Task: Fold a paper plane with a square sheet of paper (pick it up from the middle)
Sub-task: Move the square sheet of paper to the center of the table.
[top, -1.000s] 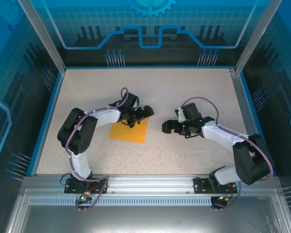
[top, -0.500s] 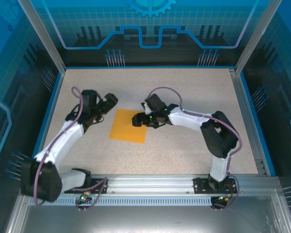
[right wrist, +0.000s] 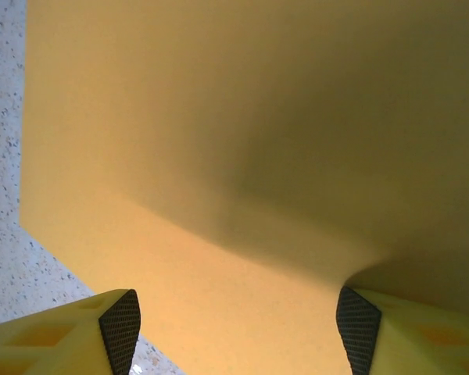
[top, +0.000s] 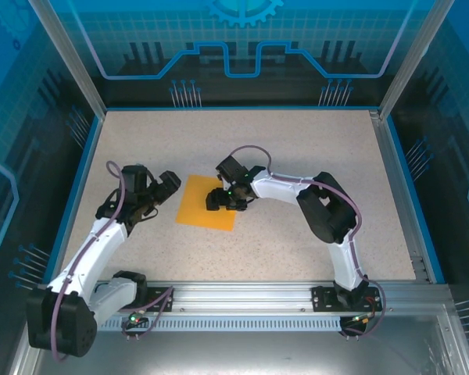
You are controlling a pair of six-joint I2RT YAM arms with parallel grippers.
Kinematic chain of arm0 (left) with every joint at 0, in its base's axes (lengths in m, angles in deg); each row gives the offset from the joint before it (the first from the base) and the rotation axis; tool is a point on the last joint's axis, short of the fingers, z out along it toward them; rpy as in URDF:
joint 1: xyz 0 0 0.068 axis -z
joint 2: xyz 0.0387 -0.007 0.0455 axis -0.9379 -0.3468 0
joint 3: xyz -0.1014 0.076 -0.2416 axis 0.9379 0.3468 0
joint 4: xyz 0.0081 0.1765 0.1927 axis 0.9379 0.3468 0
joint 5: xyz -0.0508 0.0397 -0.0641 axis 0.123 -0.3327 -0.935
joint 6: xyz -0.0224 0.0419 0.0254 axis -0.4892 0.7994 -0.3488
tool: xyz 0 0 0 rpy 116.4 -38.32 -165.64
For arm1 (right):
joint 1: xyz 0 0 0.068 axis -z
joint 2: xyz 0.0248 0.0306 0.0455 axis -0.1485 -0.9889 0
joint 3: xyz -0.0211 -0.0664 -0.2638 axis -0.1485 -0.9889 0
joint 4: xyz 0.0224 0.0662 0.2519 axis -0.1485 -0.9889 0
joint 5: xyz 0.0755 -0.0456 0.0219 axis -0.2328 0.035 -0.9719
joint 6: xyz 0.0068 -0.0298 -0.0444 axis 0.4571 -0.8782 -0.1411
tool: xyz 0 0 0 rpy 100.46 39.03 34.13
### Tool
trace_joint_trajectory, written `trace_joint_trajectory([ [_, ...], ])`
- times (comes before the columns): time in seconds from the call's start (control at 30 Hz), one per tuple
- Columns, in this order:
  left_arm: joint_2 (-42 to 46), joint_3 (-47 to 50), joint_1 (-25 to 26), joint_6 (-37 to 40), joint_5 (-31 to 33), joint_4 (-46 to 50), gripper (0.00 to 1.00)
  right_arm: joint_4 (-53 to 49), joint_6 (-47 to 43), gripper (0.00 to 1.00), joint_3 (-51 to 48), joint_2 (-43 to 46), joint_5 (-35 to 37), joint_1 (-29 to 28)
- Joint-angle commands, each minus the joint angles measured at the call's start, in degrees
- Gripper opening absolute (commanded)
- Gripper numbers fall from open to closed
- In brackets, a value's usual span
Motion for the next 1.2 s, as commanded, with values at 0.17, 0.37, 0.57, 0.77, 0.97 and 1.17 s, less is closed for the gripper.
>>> trace_joint_trajectory([
  [0.17,-4.6,0.75,0.37,1.93,-11.86,-7.26,0.99,-5.89,-12.73,0.71,-12.56,7.18,-0.92,8.15],
  [0.37,-8.83,-0.53,6.79,4.19,-12.67,-9.87,0.99,-13.26,-28.88,0.71,-15.44,11.46,-6.77,17.7],
  [0.57,-11.87,-2.28,10.56,3.68,-10.68,-10.86,0.99,-16.47,-29.23,0.73,-10.84,13.54,-4.09,19.16],
  [0.77,-9.9,-1.94,10.68,4.37,-7.13,-10.42,0.99,-10.82,-15.68,0.75,-10.51,14.36,-1.01,16.72],
  [0.97,-6.83,0.44,10.68,5.65,-3.55,-12.3,0.99,-7.14,-9.05,0.75,-6.77,9.54,0.57,10.49],
  [1.17,-3.65,2.76,10.68,5.8,-1.42,-12.94,0.99,-9.5,-10.52,0.75,-4.47,4.97,3.38,8.69],
])
